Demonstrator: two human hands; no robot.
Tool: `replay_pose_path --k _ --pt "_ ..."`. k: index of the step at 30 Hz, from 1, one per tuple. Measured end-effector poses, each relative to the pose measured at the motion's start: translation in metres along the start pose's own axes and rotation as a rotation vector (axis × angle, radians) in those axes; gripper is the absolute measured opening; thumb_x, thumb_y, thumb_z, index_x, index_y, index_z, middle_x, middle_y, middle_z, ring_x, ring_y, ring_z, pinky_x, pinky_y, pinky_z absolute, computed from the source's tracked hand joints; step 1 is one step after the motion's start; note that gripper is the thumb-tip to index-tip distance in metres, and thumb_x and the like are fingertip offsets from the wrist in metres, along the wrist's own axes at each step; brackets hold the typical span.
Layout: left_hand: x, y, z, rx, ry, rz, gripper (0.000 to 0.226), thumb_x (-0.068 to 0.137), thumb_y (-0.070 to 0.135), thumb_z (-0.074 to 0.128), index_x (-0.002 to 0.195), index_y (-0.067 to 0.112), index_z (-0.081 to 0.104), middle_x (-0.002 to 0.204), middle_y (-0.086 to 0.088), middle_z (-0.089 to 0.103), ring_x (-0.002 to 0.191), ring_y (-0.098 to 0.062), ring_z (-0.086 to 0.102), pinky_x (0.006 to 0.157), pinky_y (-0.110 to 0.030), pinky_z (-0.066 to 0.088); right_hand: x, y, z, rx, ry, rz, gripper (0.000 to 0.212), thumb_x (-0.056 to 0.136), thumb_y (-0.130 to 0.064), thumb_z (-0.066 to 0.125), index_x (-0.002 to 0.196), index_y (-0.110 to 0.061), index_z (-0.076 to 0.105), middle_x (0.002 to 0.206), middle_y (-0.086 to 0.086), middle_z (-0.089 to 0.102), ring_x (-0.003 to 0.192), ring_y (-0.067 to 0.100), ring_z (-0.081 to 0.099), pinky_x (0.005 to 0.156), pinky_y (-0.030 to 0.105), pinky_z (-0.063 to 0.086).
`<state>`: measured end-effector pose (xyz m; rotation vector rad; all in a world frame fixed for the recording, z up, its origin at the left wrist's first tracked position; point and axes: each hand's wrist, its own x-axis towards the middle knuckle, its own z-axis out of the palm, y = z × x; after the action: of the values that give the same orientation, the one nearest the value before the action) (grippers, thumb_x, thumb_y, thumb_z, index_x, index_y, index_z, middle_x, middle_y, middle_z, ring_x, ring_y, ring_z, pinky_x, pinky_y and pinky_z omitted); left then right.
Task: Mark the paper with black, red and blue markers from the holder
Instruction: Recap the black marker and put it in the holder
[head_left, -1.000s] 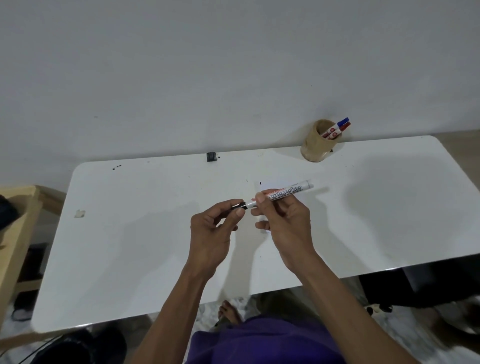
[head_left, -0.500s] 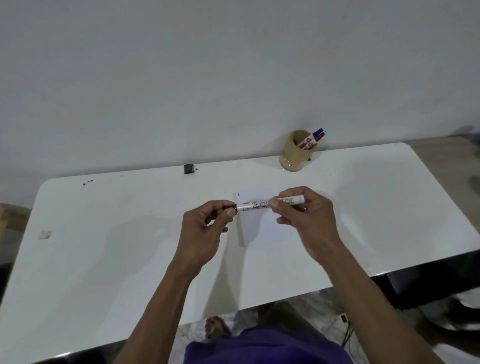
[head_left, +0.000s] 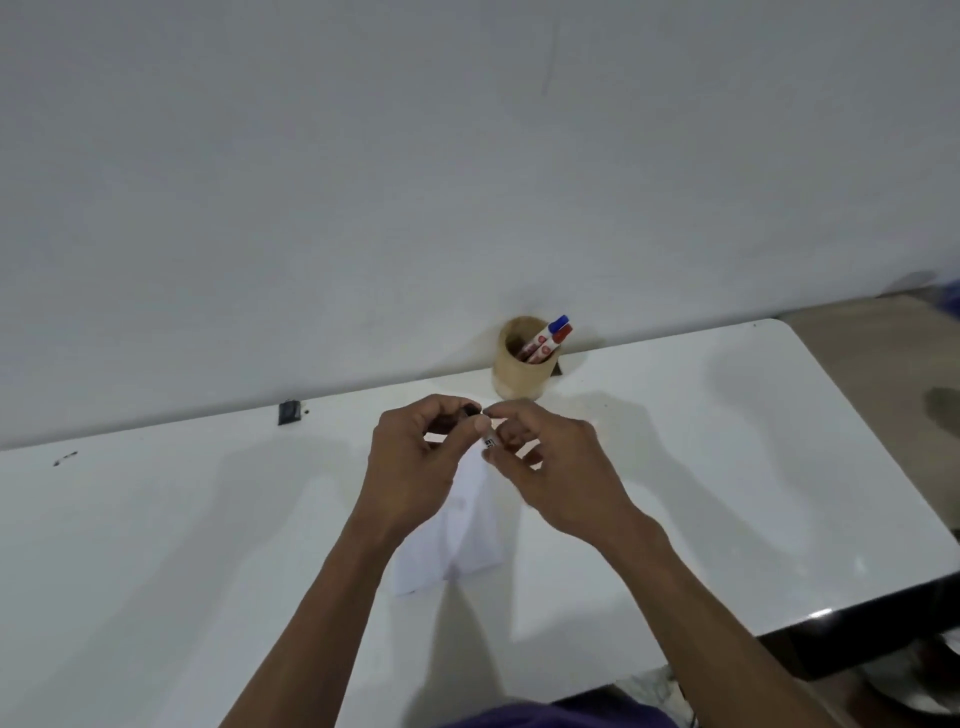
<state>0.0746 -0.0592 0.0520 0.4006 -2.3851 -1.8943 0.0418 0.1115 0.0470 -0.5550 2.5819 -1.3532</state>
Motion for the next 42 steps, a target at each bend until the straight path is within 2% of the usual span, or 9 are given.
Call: replay_pose_path --k 7,13,18,21,26,33,36,40,42 --pt "0.038 -0.003 0.041 0.125 0.08 -0.094 0.039 0.078 0.027 0.084 0.113 0.02 0.07 0.093 0.007 0.074 0.084 -0.004 0.069 0.072 -0.021 0.056 0.032 0.024 -0.047 0.173 0.239 -0.021 0.06 0.093 -0.01 0.072 0.137 -0.043 0.049 0.093 -0.012 0.072 0.088 0.002 0.07 0.067 0.011 0.054" --pt "0.08 -0.017 0.079 0.244 0.176 -0.087 0.077 0.072 0.033 0.088 0.137 0.02 0.05 0.124 0.003 0.062 0.107 -0.008 0.059 0.081 -0.028 0.057 0.086 0.029 -0.068 0.296 0.587 -0.083 0.045 0.093 -0.01 0.073 0.132 -0.02 0.052 0.097 -0.011 0.071 0.088 0.009 0.075 0.077 0.021 0.059" --pt "0.104 -0.029 0.102 0.239 0.146 -0.154 0.098 0.066 0.037 0.091 0.146 0.021 0.037 0.143 0.0 0.053 0.127 -0.016 0.053 0.104 -0.046 0.051 0.117 0.049 -0.06 0.261 0.62 -0.058 0.035 0.093 -0.011 0.072 0.125 -0.013 0.058 0.097 -0.005 0.072 0.087 0.008 0.074 0.082 0.025 0.06" --pt "0.108 -0.033 0.108 0.24 0.143 -0.107 0.094 0.064 0.037 0.092 0.142 0.02 0.042 0.139 0.002 0.055 0.125 -0.016 0.054 0.102 -0.042 0.052 0.124 0.062 -0.049 0.216 0.58 -0.02 0.031 0.092 -0.013 0.074 0.12 -0.014 0.06 0.096 -0.013 0.071 0.087 0.009 0.074 0.084 0.031 0.061" --pt "0.11 -0.035 0.112 0.209 0.155 -0.015 0.076 0.064 0.035 0.092 0.127 0.026 0.052 0.121 0.012 0.061 0.11 -0.01 0.059 0.091 -0.032 0.053 0.126 0.075 -0.036 0.171 0.502 0.024 0.028 0.089 -0.008 0.076 0.114 -0.011 0.064 0.093 -0.008 0.073 0.081 -0.01 0.067 0.074 0.002 0.047" --pt "0.111 -0.037 0.112 0.204 0.159 0.033 0.066 0.065 0.038 0.088 0.112 0.05 0.043 0.104 0.033 0.055 0.101 0.002 0.055 0.085 -0.027 0.051 0.131 0.074 -0.03 0.018 0.481 0.051 0.021 0.089 -0.013 0.077 0.109 -0.008 0.071 0.095 0.003 0.079 0.082 0.011 0.07 0.075 0.0 0.045" --pt "0.111 -0.039 0.112 0.201 0.159 0.037 0.067 0.066 0.035 0.089 0.114 0.046 0.043 0.103 0.034 0.054 0.1 0.002 0.055 0.086 -0.026 0.049 0.131 0.074 -0.027 -0.028 0.471 0.072 0.02 0.088 -0.015 0.078 0.106 -0.008 0.072 0.094 0.005 0.079 0.084 0.021 0.073 0.076 0.014 0.049" --pt "0.112 -0.042 0.112 0.197 0.159 0.038 0.069 0.067 0.033 0.09 0.123 0.033 0.05 0.107 0.033 0.053 0.106 -0.004 0.055 0.089 -0.03 0.051 0.131 0.072 -0.028 -0.036 0.489 0.112 0.017 0.086 -0.015 0.078 0.101 -0.009 0.072 0.092 0.004 0.078 0.083 0.023 0.072 0.07 0.003 0.039" --pt "0.113 -0.042 0.112 0.198 0.161 0.04 0.068 0.066 0.036 0.09 0.119 0.04 0.047 0.106 0.032 0.054 0.106 -0.004 0.055 0.09 -0.033 0.053 0.131 0.069 -0.03 -0.022 0.514 0.105 0.016 0.085 -0.013 0.077 0.099 -0.008 0.071 0.09 0.003 0.078 0.082 0.023 0.071 0.067 0.002 0.041"
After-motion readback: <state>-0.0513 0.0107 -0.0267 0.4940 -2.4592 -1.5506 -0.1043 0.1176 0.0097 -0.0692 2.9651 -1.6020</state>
